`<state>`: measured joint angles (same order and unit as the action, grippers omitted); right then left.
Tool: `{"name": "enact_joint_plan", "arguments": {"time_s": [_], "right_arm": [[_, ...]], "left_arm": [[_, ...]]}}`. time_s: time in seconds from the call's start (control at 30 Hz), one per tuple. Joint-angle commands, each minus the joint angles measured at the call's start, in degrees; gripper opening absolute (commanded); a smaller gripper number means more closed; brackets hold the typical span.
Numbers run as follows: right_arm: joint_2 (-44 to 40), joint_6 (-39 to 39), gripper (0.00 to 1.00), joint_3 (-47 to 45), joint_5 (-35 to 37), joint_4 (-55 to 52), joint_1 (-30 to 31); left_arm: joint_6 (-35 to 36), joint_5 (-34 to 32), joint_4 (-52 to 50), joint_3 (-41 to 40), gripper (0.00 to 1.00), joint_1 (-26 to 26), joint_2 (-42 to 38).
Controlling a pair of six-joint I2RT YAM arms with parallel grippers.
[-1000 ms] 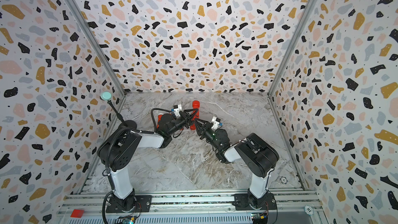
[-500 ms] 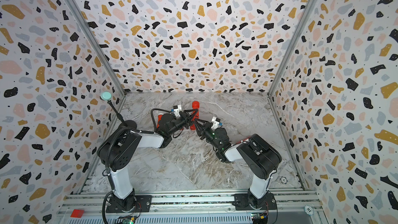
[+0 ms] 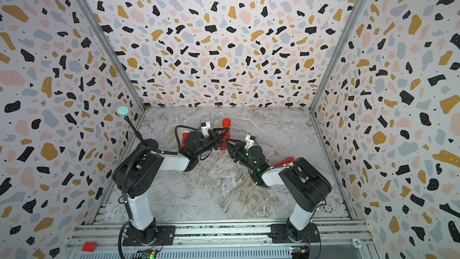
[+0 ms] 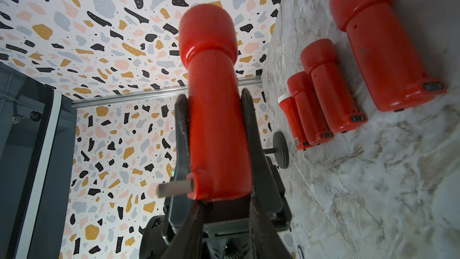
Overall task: Close the plug at the bottom of the flashlight
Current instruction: Close the plug of the flashlight.
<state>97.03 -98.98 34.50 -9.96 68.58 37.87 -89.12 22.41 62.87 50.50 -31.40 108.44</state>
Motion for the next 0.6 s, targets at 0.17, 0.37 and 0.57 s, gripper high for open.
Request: {"name": "enact_joint_plan", "arguments": {"time_s": [0.17,0.37,0.57], "right_arm": [[1.67,1.89,0.33,1.96,-2.16,-13.75,0.4],[-1.13,6.56,0.34,2.87,-2.42,-18.24,-0.56],[-3.66,9.15,0.37,1.82,-2.36,-16.65,-1.51]], "left_arm": [[0.79,3.87,8.76,1.62,0.0,-0.95,-3.95],[0.79,3.65,8.51,1.44,0.0,-0.95,-4.05],[0.84,3.44,8.25,1.31,0.0,-0.95,-3.99]]}}
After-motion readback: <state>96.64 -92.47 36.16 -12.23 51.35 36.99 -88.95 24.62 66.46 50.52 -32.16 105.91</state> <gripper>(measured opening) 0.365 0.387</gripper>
